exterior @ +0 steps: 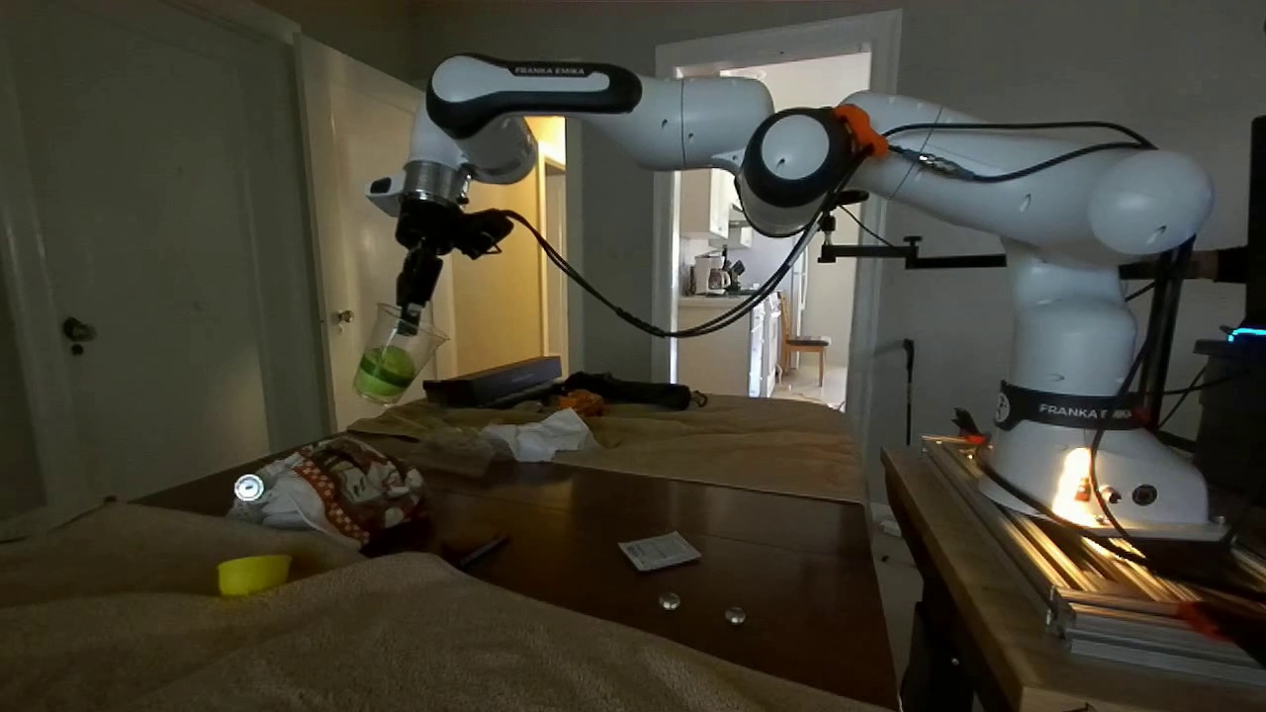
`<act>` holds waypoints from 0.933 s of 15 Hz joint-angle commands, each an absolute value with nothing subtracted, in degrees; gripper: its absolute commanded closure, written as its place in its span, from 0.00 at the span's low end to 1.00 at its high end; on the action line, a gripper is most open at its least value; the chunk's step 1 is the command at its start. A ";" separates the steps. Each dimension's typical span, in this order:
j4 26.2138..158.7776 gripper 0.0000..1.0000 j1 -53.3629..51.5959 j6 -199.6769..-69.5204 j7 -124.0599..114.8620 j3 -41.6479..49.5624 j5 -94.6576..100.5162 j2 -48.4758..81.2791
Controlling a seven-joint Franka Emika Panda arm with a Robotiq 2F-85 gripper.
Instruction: Move the clear cup to the left.
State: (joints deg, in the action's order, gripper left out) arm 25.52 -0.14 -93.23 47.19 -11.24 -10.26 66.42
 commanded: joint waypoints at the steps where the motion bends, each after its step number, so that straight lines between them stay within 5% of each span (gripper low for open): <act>1: 26.72 0.99 -1.74 -91.13 40.41 -11.05 -10.09 65.62; 14: 26.61 0.99 -11.61 -74.82 52.79 -10.16 -4.30 65.42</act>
